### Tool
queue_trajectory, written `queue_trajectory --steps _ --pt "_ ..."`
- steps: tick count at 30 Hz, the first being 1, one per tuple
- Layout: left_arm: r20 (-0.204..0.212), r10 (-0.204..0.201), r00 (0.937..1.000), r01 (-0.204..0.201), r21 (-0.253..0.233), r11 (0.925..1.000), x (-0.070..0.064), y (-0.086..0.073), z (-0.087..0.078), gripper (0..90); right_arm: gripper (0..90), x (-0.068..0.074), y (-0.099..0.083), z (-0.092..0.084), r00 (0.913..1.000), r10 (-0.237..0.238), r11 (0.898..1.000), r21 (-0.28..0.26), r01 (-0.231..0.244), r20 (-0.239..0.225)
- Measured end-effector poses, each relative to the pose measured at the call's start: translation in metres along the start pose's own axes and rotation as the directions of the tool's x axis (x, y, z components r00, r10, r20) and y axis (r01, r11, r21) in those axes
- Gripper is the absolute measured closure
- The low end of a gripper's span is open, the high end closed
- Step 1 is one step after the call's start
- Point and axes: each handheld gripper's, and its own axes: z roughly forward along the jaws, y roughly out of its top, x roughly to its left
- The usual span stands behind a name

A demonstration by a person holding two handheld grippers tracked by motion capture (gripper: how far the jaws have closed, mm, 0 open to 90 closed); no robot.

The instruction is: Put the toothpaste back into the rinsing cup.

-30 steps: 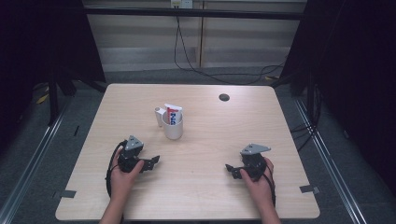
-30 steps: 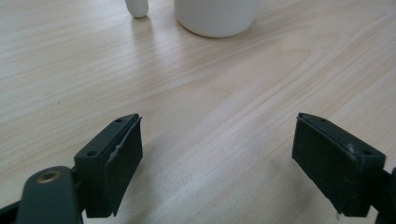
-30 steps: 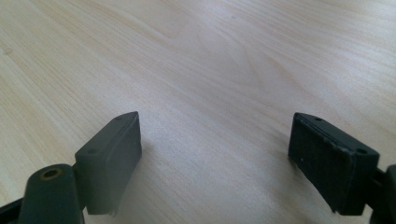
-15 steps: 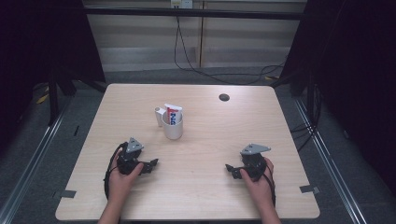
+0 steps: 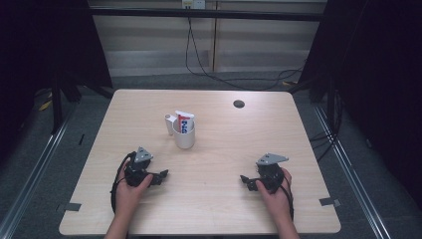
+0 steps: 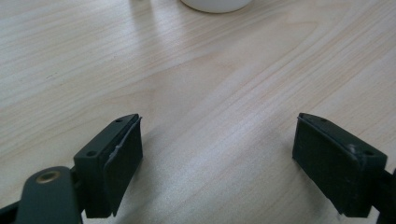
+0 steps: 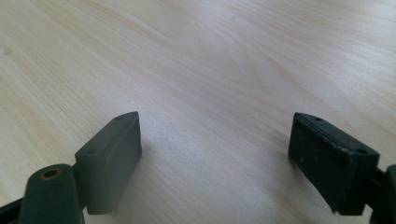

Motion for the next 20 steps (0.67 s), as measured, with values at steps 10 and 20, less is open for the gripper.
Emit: queue_trajectory --steps 10,20 --pt "-0.003 0.003 1.0 -0.003 0.003 1.0 0.0004 0.0001 0.0002 15.0 17.0 0.0001 -0.0001 0.0 1.0 -0.005 1.0 -0.002 0.005 0.002" --pt "-0.006 0.002 1.0 -0.002 0.005 1.0 0.0004 0.0001 0.0003 14.3 17.0 0.0001 -0.0002 0.0 1.0 -0.006 1.0 -0.002 0.006 0.002"
